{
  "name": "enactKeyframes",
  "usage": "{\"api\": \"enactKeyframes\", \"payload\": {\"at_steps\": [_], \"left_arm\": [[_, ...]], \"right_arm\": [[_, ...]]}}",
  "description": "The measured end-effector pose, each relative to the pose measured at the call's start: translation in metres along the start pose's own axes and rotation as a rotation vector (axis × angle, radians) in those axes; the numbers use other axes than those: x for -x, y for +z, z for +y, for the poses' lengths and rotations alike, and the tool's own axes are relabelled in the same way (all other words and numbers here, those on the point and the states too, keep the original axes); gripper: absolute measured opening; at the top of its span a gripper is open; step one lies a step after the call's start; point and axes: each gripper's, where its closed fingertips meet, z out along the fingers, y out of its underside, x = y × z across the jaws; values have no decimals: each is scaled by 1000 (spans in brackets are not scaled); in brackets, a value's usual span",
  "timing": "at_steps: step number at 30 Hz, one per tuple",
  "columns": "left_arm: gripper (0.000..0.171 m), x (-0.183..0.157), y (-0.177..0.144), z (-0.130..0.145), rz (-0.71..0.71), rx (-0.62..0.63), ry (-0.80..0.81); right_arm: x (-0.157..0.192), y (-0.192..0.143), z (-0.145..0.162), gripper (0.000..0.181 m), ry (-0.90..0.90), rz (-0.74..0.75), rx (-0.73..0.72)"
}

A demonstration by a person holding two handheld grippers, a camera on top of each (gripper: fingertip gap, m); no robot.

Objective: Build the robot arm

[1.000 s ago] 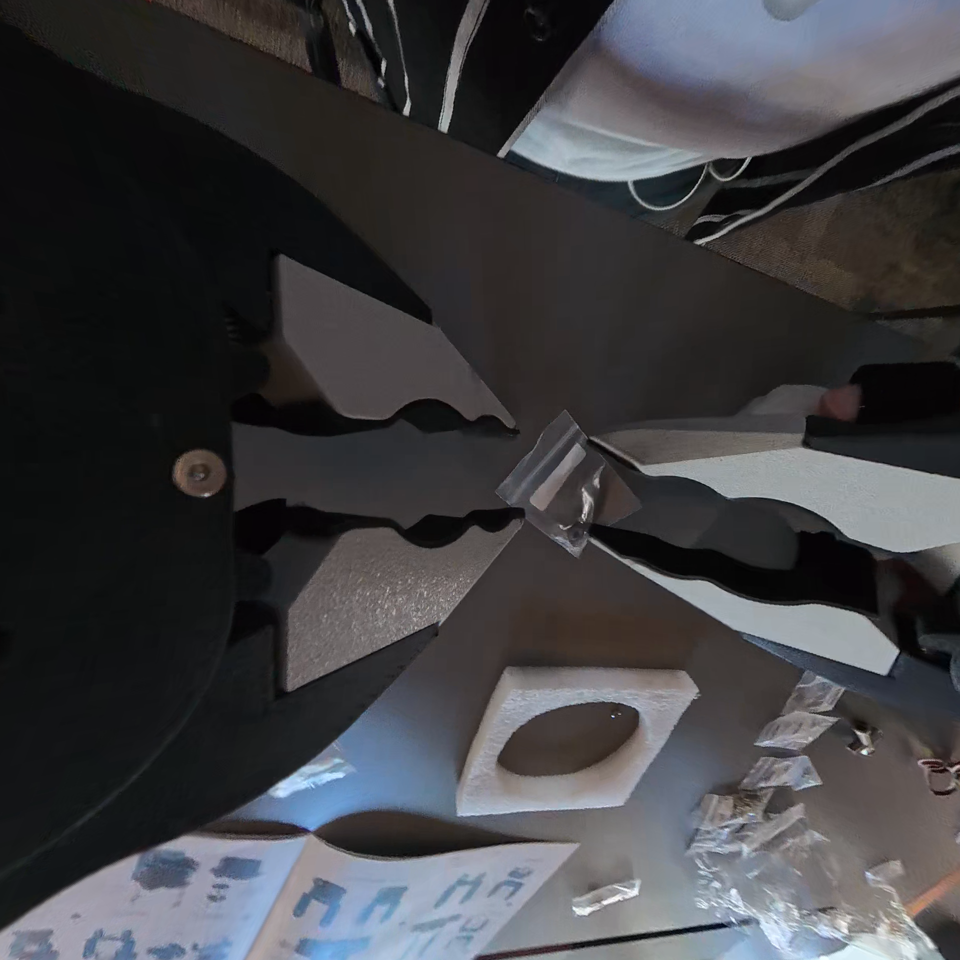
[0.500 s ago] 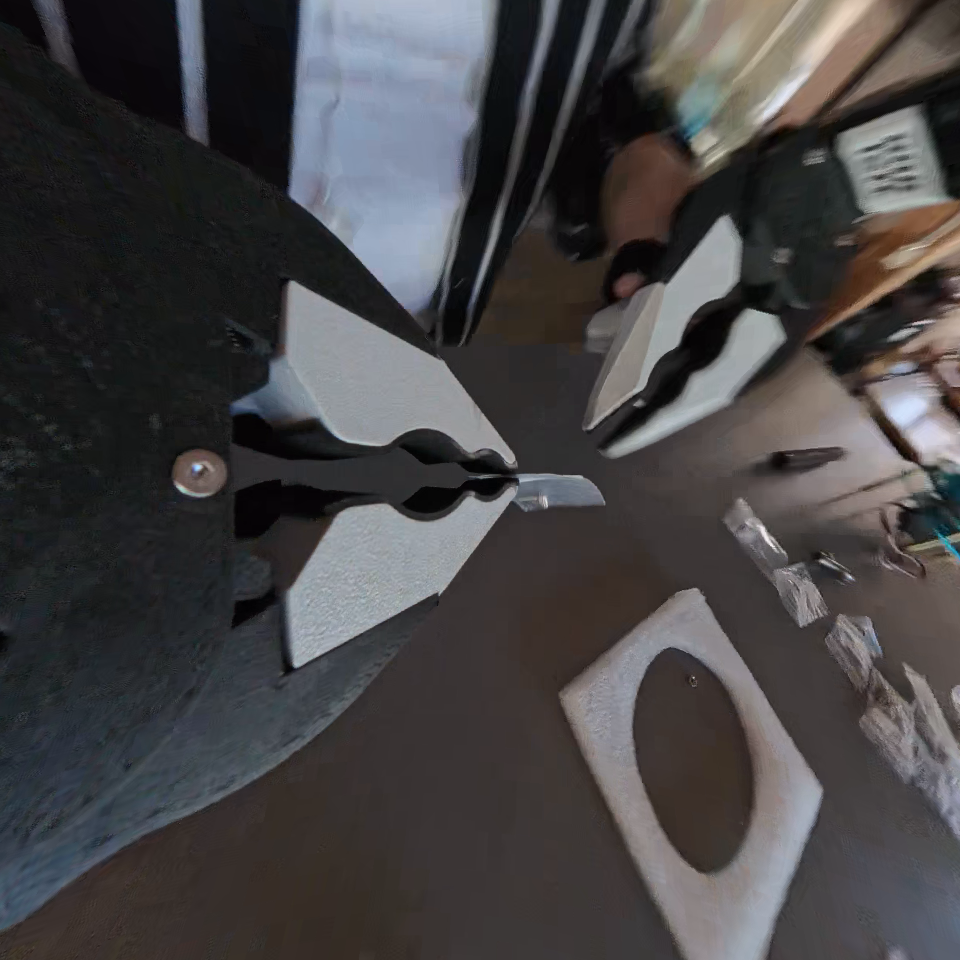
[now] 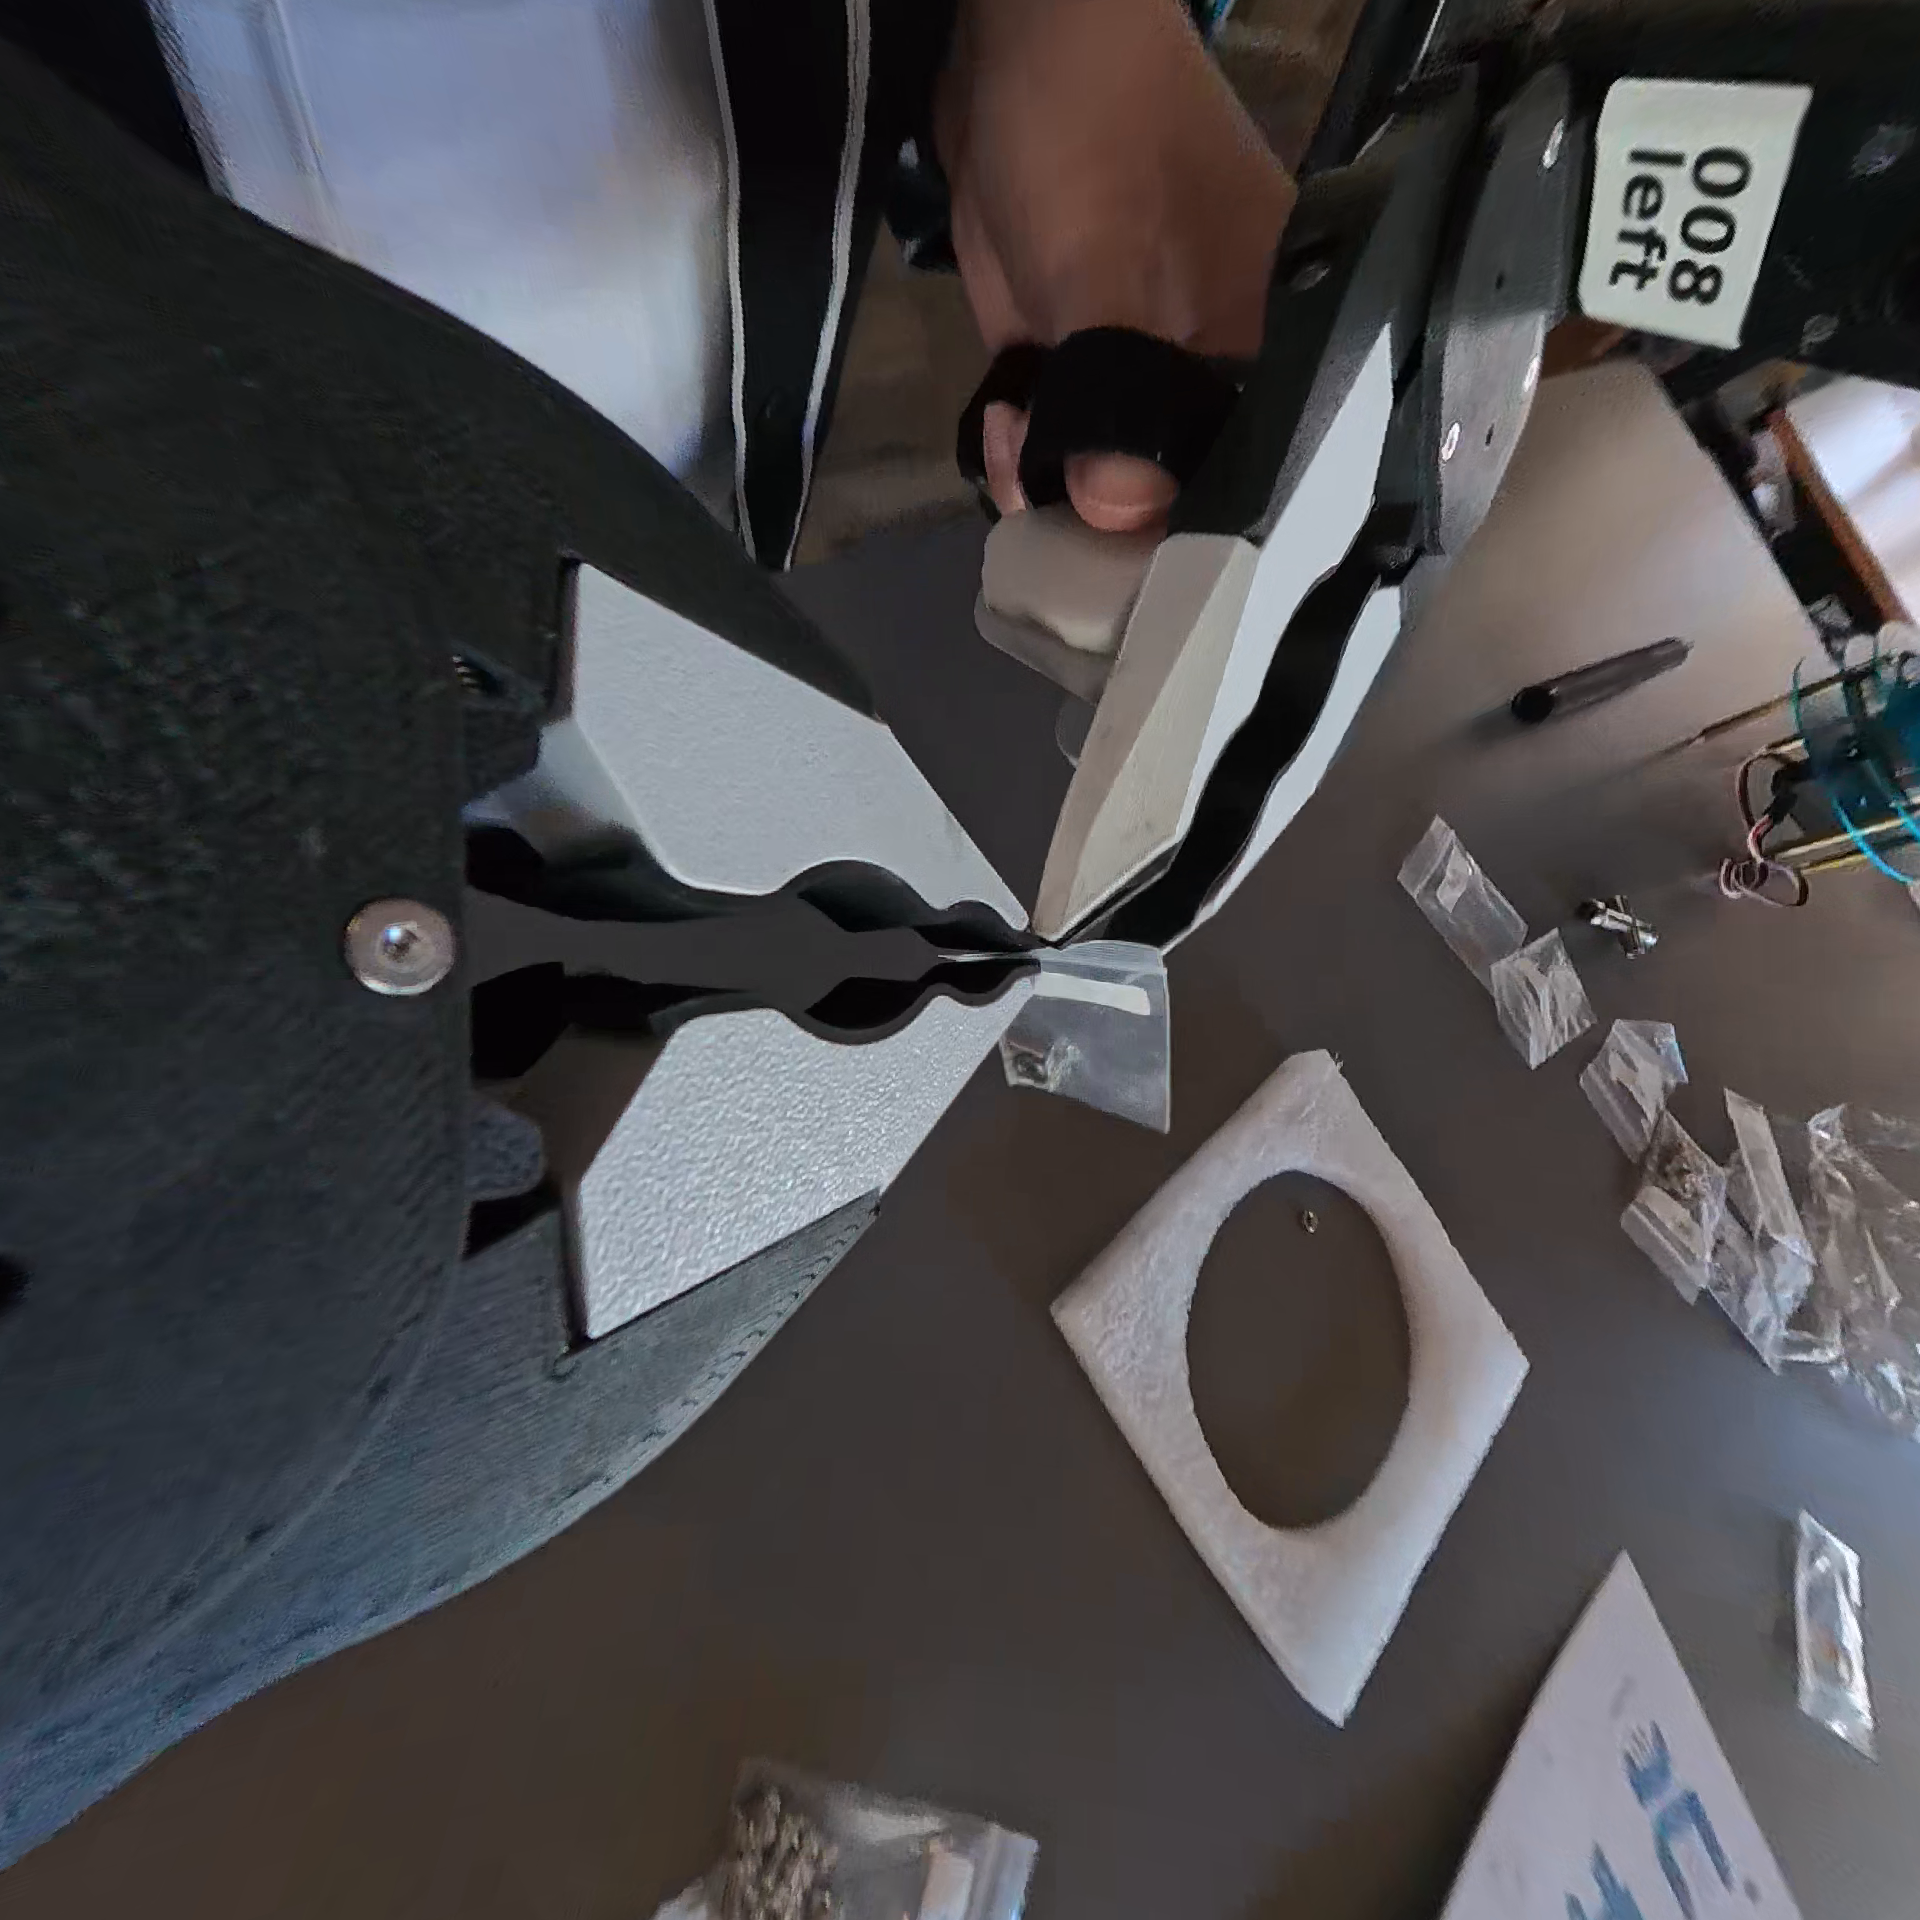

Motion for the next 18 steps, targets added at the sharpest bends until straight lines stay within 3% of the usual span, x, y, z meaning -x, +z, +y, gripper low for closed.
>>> {"api": "enactKeyframes", "payload": {"at_steps": [3, 13, 18], "left_arm": [[14, 1, -1, 0, 27, -17, -38], [22, -1, 1, -7, 71, -58, -109], [5, 3, 1, -6, 93, -76, -172]], "right_arm": [[-3, 1, -2, 1, -92, 73, -1], [-11, -3, -10, 1, -334, 307, -11], [-11, 0, -9, 1, -418, 358, -10]]}}
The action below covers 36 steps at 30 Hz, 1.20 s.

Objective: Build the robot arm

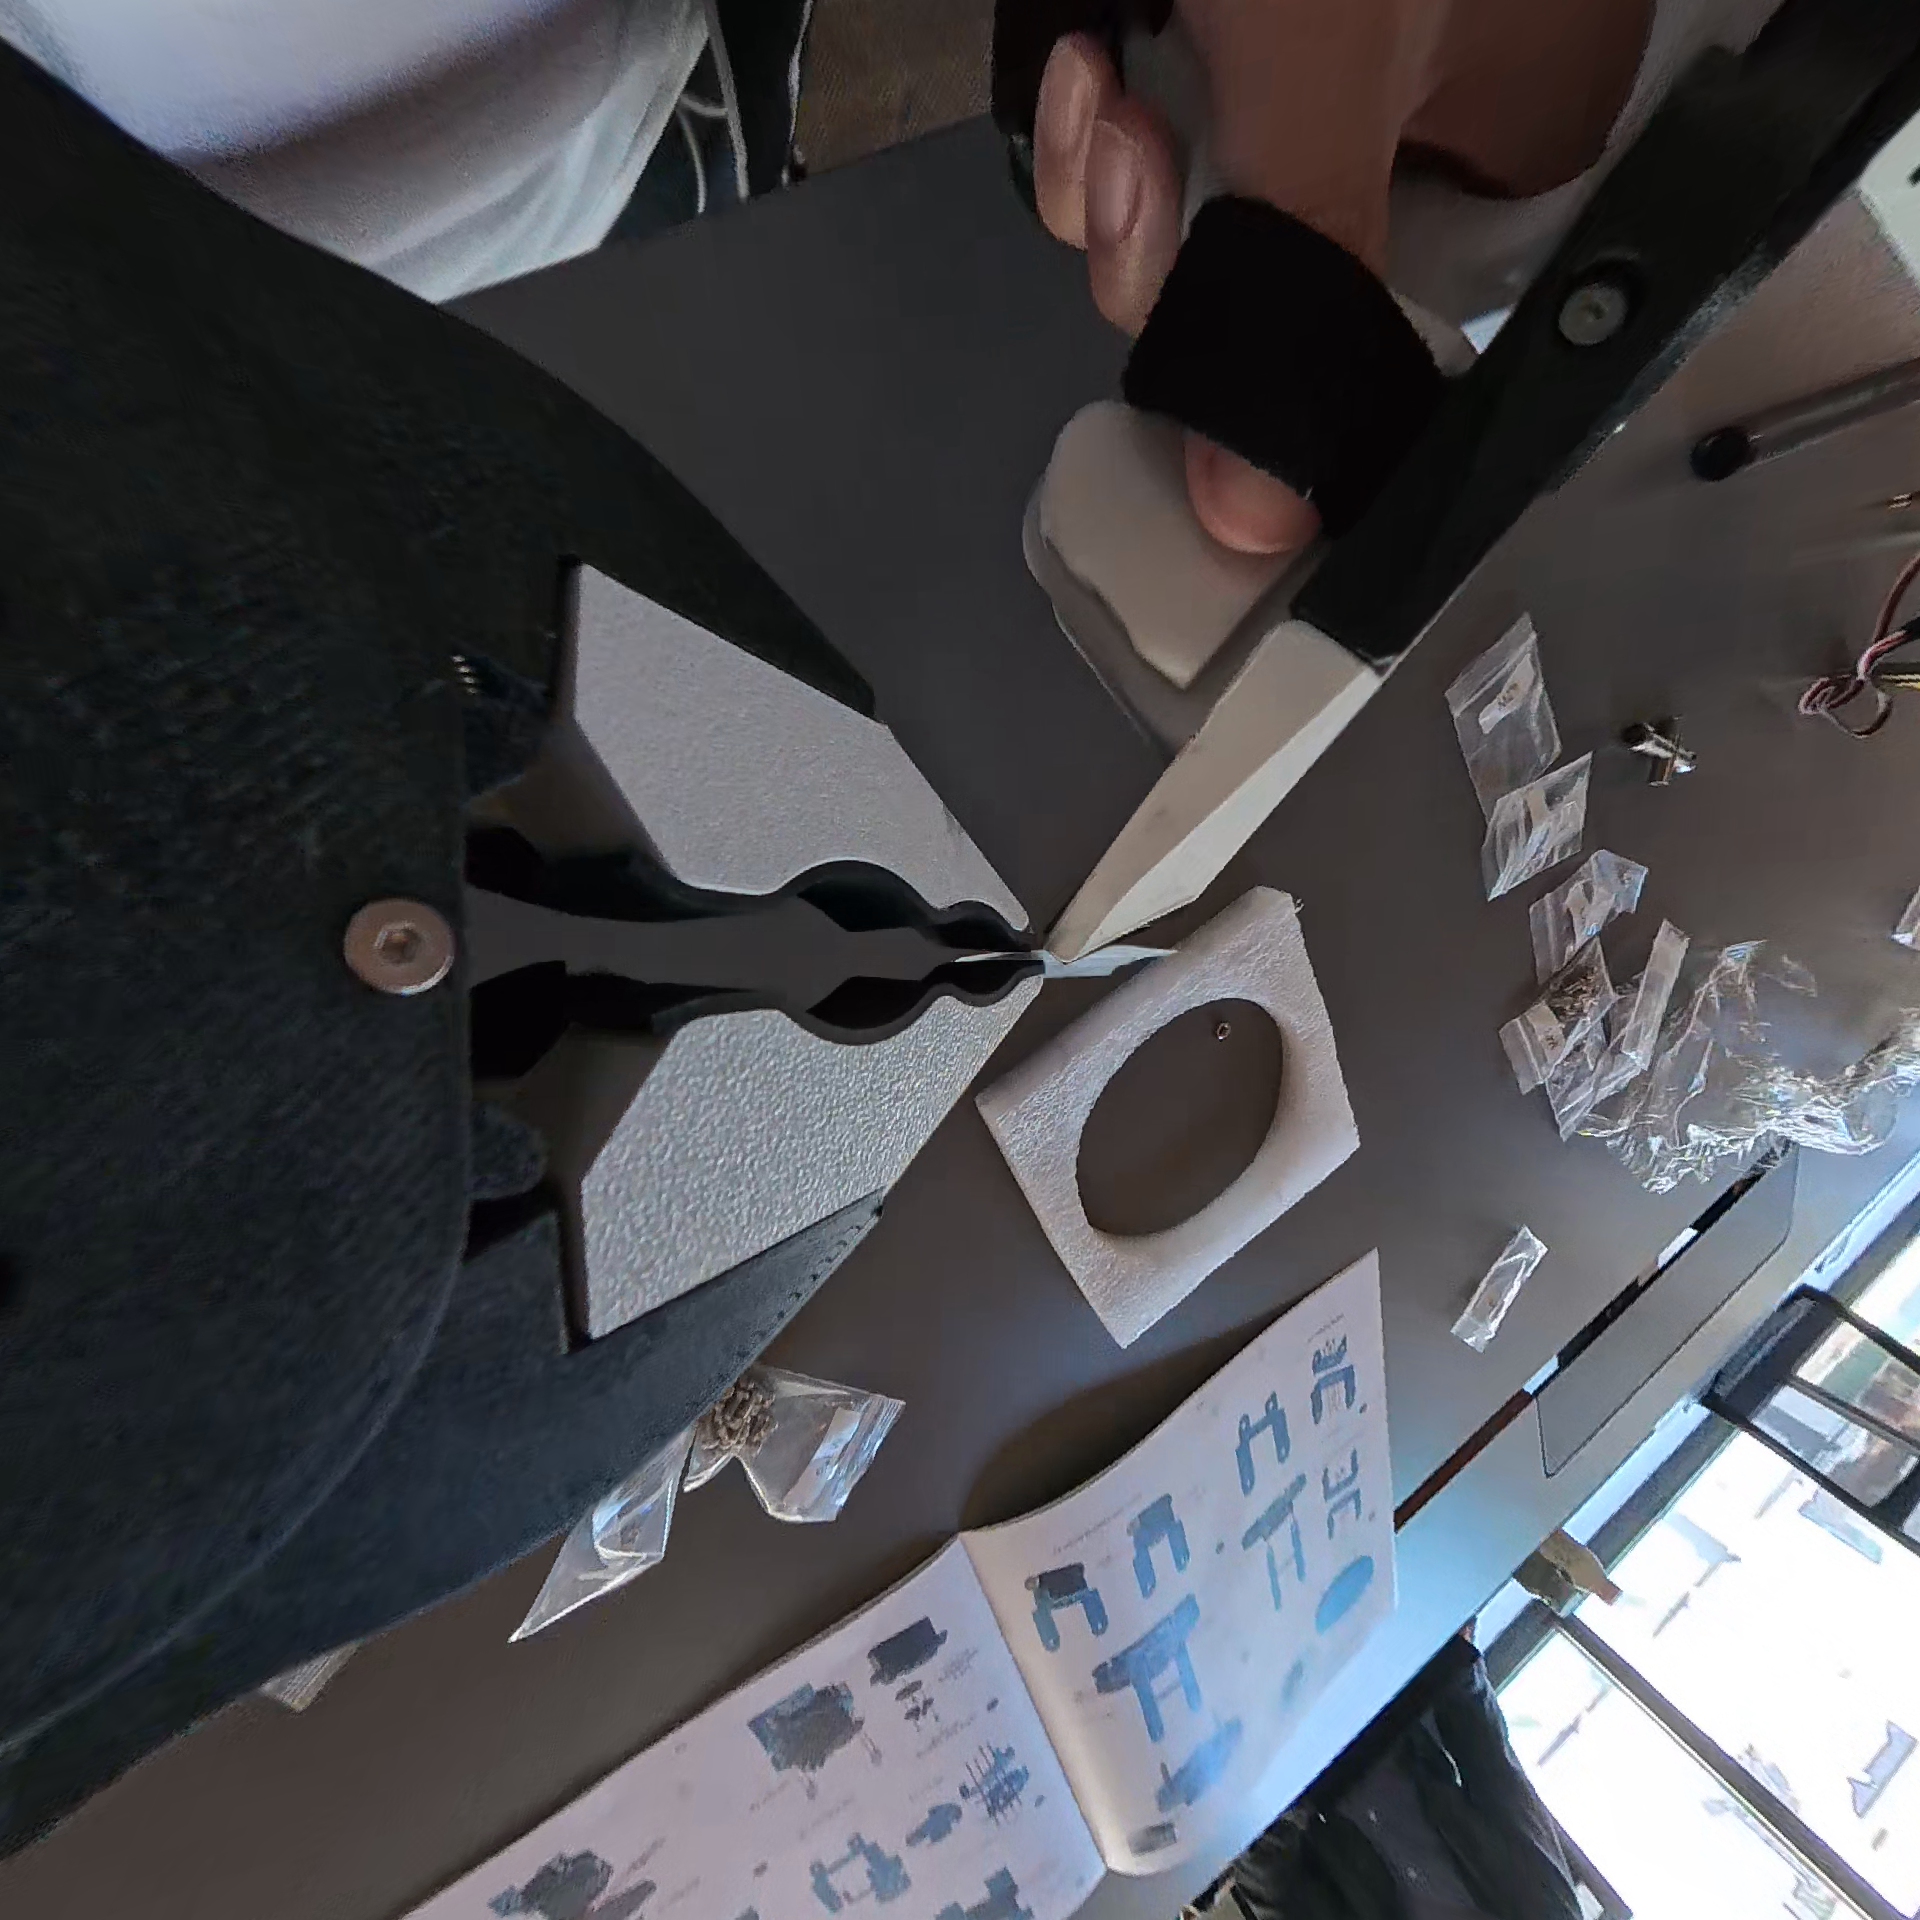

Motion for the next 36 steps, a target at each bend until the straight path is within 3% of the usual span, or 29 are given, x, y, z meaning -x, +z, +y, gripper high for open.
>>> {"api": "enactKeyframes", "payload": {"at_steps": [2, 4, 12, 19, 25, 28, 36], "left_arm": [[4, 1, 0, 1, 20, -2, -42], [14, 2, 0, 2, 40, -6, -90], [15, 5, -4, -1, 136, -58, -284], [0, 7, -8, -1, 141, -77, -292], [0, 11, -8, 5, 114, -45, -245], [0, 15, -6, 10, 97, -21, -228], [0, 24, 2, 26, 83, 39, -231]], "right_arm": [[0, 2, 2, 1, -42, 24, 11], [-1, 1, 1, 1, -88, 57, 1], [1, 2, -5, 0, -268, 159, -32], [5, 5, -2, 0, -231, 136, -28], [13, 8, 2, 3, -31, 0, -43], [21, 8, 4, 16, 122, -125, -53], [20, 6, 15, 13, 512, -371, -44]]}}
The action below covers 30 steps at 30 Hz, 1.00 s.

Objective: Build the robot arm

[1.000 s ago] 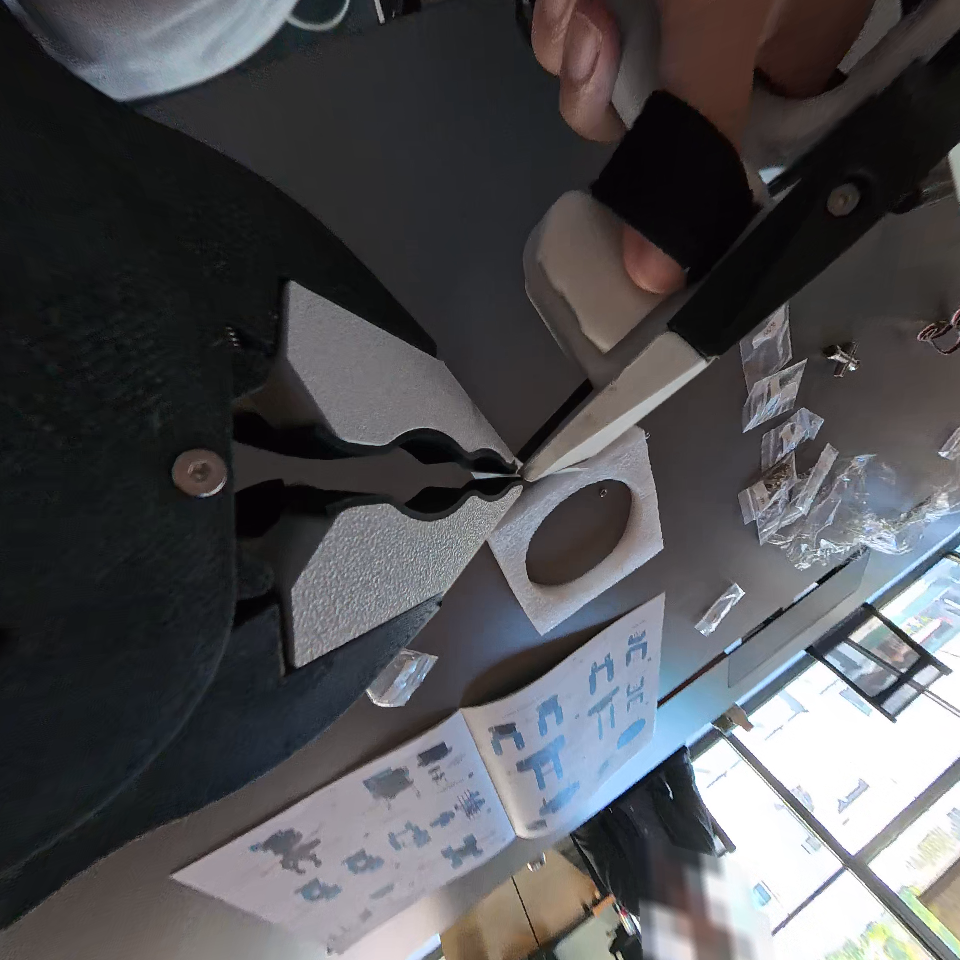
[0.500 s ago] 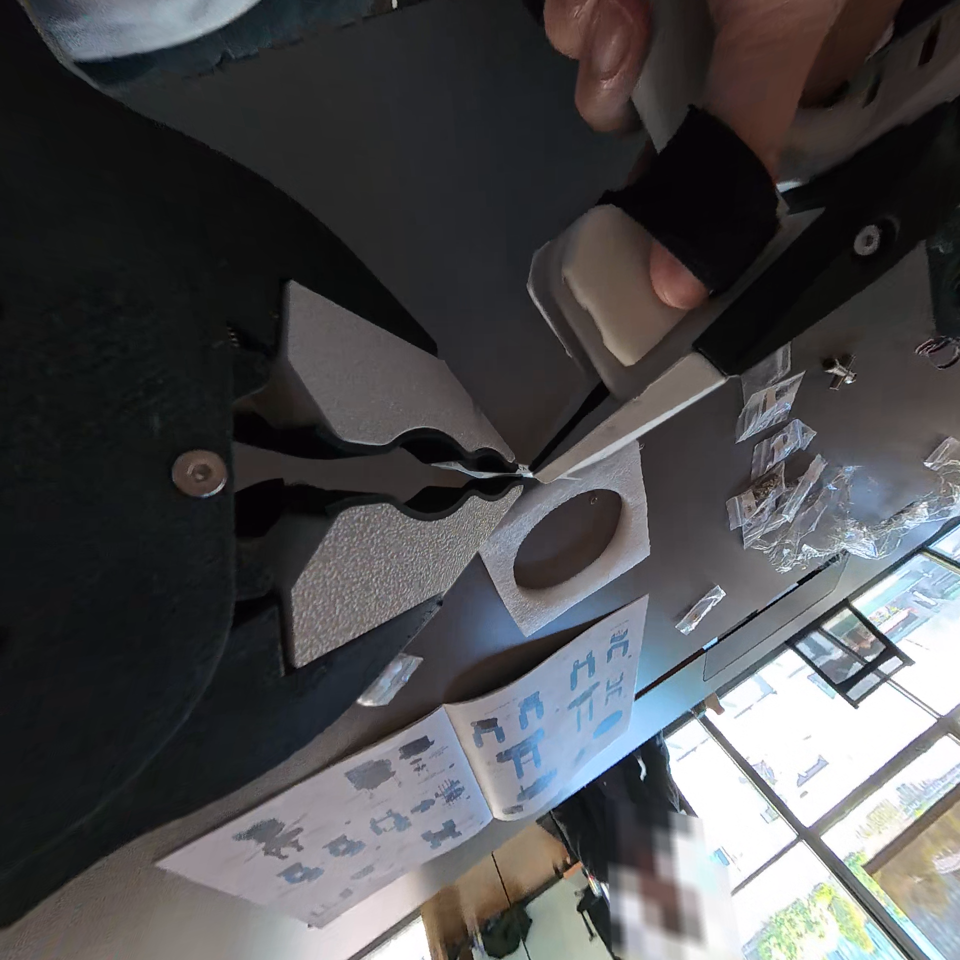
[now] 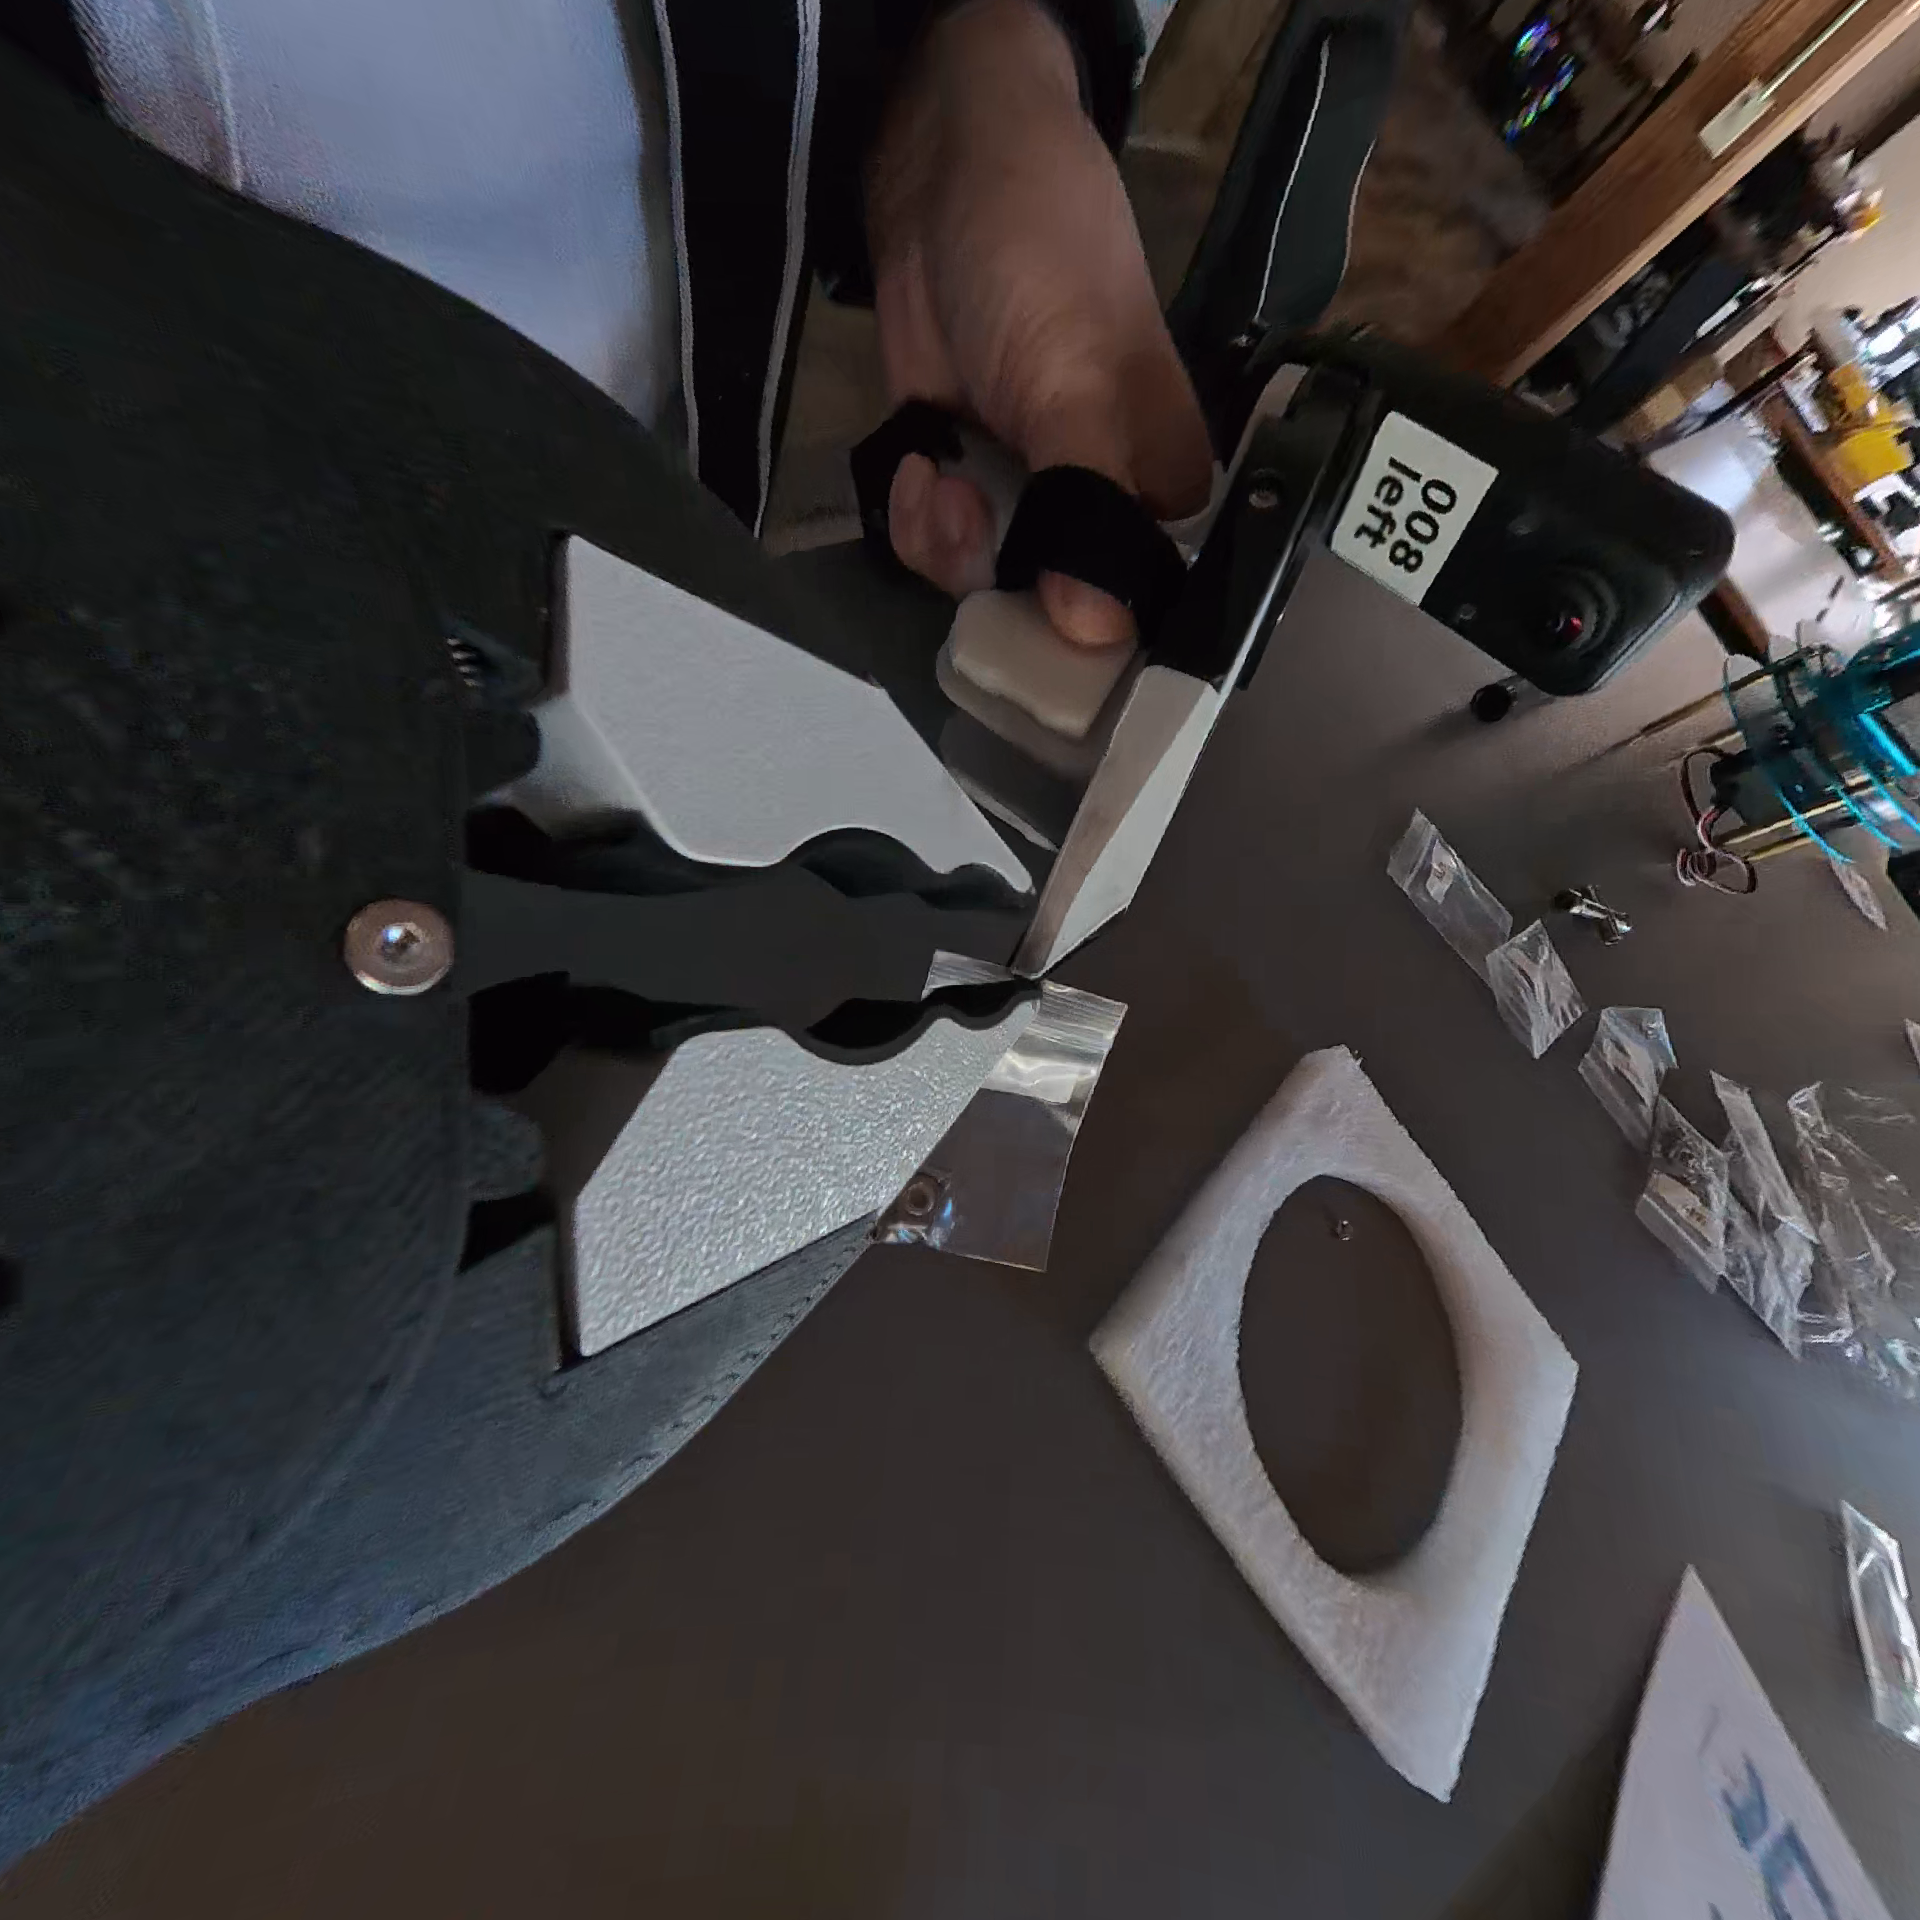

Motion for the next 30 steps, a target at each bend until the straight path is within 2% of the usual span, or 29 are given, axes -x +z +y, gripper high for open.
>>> {"api": "enactKeyframes", "payload": {"at_steps": [10, 13, 16, 20, 25, 30], "left_arm": [[0, -7, 10, 3, 9, 45, 75], [0, -11, 12, 1, 18, 52, 100], [0, -16, 12, -1, 20, 55, 118], [0, -23, 13, -1, 27, 67, 134], [0, -28, 15, 3, 25, 89, 156], [0, -30, 16, 3, 26, 98, 171]], "right_arm": [[-15, -19, -4, 11, 164, -157, -16], [-18, -21, 1, 24, 171, -201, 28], [-11, -24, -2, 19, 186, -265, 29], [-13, -23, -2, 16, 176, -261, 36], [-7, -26, -3, 4, 222, -337, 28], [-7, -28, -3, 1, 226, -358, 8]]}}
